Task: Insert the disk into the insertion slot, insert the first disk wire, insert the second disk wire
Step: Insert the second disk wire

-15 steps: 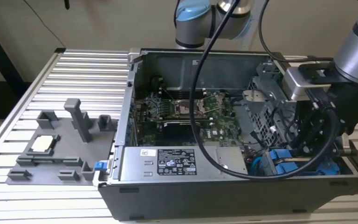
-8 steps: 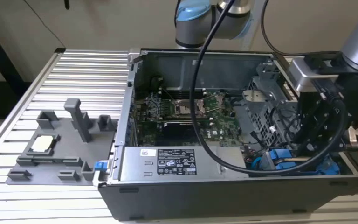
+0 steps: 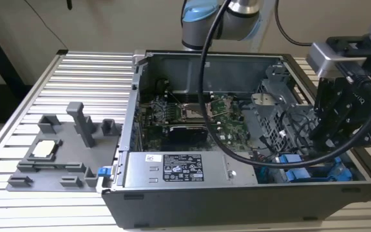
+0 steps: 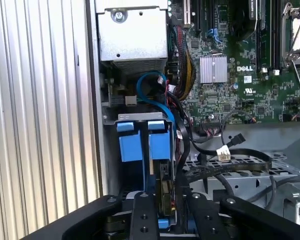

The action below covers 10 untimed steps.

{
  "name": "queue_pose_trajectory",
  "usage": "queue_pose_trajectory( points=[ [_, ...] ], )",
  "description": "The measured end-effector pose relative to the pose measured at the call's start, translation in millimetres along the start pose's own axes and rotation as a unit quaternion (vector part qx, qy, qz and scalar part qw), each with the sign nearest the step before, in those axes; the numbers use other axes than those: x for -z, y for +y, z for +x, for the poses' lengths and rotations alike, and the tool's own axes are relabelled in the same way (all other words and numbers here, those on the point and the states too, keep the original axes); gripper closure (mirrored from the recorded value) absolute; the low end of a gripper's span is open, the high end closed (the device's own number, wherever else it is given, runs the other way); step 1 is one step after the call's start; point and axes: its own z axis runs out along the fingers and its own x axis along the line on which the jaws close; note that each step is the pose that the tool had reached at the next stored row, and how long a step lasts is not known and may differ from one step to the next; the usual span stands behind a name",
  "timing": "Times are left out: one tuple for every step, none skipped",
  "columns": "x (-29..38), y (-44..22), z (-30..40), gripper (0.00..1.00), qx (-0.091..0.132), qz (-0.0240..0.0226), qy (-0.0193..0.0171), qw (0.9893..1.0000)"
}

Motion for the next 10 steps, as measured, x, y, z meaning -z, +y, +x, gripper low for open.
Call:
queue_pose_trajectory(
  points=[
    [2.6,-0.1,0.0,0.70,0.000,0.0000,0.0000,1.0000],
    [4.8,-0.1,-0.1,0.70,0.000,0.0000,0.0001,1.0000],
    [6.1,-0.1,-0.1,0.70,0.000,0.0000,0.0001,1.0000],
    [6.4,-0.1,0.0,0.70,0.000,0.0000,0.0000,1.0000],
    [6.4,-0.1,0.0,0.70,0.000,0.0000,0.0000,1.0000],
    [6.4,-0.1,-0.1,0.70,0.000,0.0000,-0.0001,1.0000],
    [6.6,-0.1,-0.1,0.70,0.000,0.0000,0.0000,1.0000],
    [6.9,-0.1,-0.1,0.70,0.000,0.0000,0.0000,1.0000],
    [6.9,-0.1,-0.1,0.70,0.000,0.0000,0.0000,1.0000],
    [6.9,-0.1,-0.1,0.70,0.000,0.0000,0.0000,1.0000]
  ],
)
